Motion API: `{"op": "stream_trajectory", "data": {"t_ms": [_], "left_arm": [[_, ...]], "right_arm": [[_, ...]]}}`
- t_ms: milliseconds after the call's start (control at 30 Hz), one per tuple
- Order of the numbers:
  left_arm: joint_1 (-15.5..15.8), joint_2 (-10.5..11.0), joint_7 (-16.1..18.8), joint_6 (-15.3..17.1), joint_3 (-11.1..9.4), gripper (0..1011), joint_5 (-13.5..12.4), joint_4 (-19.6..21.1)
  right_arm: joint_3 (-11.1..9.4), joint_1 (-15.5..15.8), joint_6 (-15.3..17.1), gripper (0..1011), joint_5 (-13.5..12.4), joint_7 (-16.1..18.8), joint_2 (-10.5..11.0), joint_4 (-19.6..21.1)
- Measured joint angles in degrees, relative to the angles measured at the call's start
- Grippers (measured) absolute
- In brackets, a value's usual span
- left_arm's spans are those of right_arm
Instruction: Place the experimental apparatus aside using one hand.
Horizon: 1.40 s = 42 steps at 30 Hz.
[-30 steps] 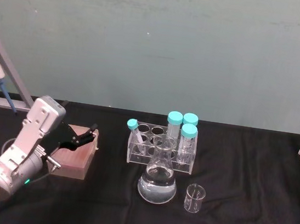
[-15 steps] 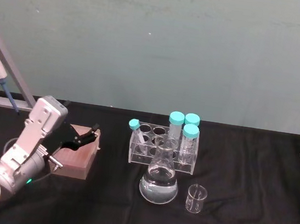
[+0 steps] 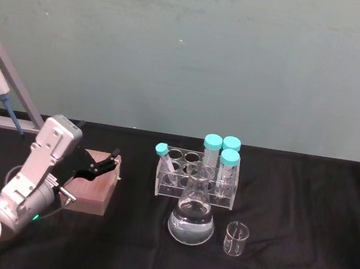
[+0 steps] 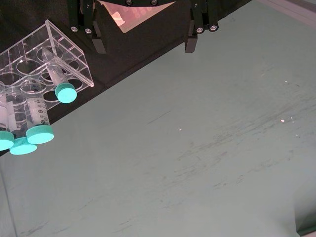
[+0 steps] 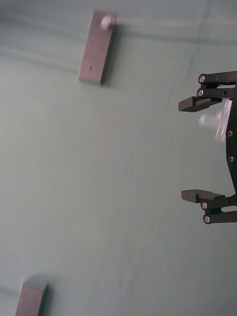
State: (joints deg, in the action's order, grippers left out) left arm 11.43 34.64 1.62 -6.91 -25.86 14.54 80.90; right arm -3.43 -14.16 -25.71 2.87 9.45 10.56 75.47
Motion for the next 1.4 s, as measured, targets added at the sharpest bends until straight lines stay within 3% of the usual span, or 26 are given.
{"op": "stream_trajectory", "data": {"t_ms": [400,500,767,1067,1400], "left_arm": [[0.0,0.0,0.0,0.0,0.0,1000,0.0,0.0],[0.0,0.0,0.0,0.0,0.0,1000,0.0,0.0],[0.0,0.0,0.0,0.0,0.0,1000,0.0,0.0],[0.0,0.0,0.0,0.0,0.0,1000,0.0,0.0],[0.0,0.0,0.0,0.0,0.0,1000,0.0,0.0]], "right_arm": [[4.71,-0.64,2.28,1003,-5.83,9.39,2.64,0.98],[6.28,-1.27,4.35,1003,-9.07,13.24,3.25,0.34],[9.61,-2.69,8.42,1003,-14.32,20.04,4.28,-1.74],[13.27,-3.21,10.02,1003,-15.38,23.29,5.12,-3.79],[16.62,-2.94,13.58,1003,-18.72,27.74,6.22,-5.09]]}}
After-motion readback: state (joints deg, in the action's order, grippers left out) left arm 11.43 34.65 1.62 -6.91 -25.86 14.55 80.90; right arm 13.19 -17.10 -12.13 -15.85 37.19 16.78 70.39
